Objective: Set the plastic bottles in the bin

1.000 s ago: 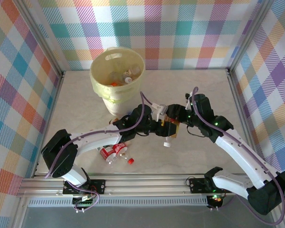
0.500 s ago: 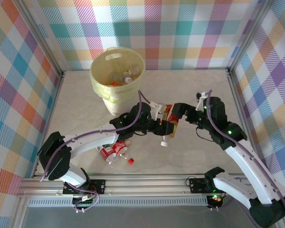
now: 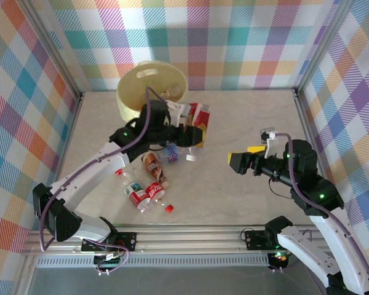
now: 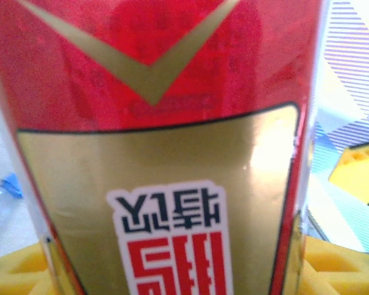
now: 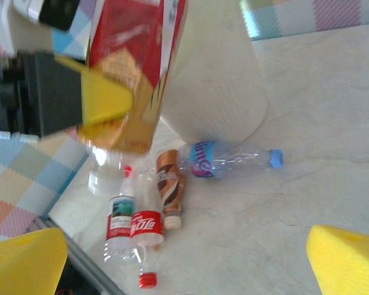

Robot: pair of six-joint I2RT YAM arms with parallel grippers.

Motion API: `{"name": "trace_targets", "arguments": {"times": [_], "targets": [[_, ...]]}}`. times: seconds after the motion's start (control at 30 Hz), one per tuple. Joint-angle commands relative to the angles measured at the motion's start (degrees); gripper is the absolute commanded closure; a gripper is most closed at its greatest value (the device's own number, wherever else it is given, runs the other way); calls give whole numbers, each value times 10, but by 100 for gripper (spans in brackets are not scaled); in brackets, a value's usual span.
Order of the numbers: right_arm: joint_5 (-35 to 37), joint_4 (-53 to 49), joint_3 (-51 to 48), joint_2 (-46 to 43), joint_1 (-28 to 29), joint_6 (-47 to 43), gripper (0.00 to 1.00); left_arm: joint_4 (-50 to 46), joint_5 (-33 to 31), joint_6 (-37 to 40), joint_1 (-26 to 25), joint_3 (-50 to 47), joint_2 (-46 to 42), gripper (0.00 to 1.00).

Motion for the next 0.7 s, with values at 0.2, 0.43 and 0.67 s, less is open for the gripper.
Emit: {"name": "trace_targets", "arguments": {"times": [0.2,0.43,0.67], "targets": [[-83,25,-6,21,-2,-8,0,-171,-37,112,117,182,22,42],[-72,48,-37,44,-1,21,0,-184,-28,107,202,296,102,42],[-79,76,-71,65,-1,53,0,-184,-59,126,236,379,185,42]]}}
